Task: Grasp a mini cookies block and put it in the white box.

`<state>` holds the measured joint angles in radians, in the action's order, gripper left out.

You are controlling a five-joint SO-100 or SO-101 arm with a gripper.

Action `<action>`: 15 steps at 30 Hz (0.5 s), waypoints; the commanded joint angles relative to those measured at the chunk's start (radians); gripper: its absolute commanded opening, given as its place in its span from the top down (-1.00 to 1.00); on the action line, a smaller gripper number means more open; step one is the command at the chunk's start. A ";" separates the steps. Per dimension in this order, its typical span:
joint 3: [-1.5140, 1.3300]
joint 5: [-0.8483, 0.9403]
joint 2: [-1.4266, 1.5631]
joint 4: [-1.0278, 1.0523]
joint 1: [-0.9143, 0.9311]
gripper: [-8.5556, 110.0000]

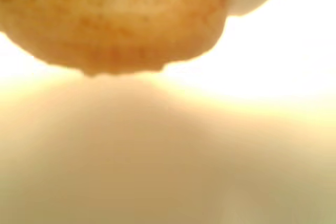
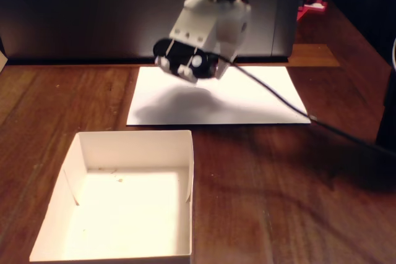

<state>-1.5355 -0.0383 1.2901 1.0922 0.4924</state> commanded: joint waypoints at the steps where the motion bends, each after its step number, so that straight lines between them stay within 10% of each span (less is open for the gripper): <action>1: 0.155 0.014 0.206 0.034 -0.017 0.51; 15: 0.344 0.077 0.356 0.094 -0.222 0.51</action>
<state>-1.3560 0.0322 1.4849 1.1720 0.3129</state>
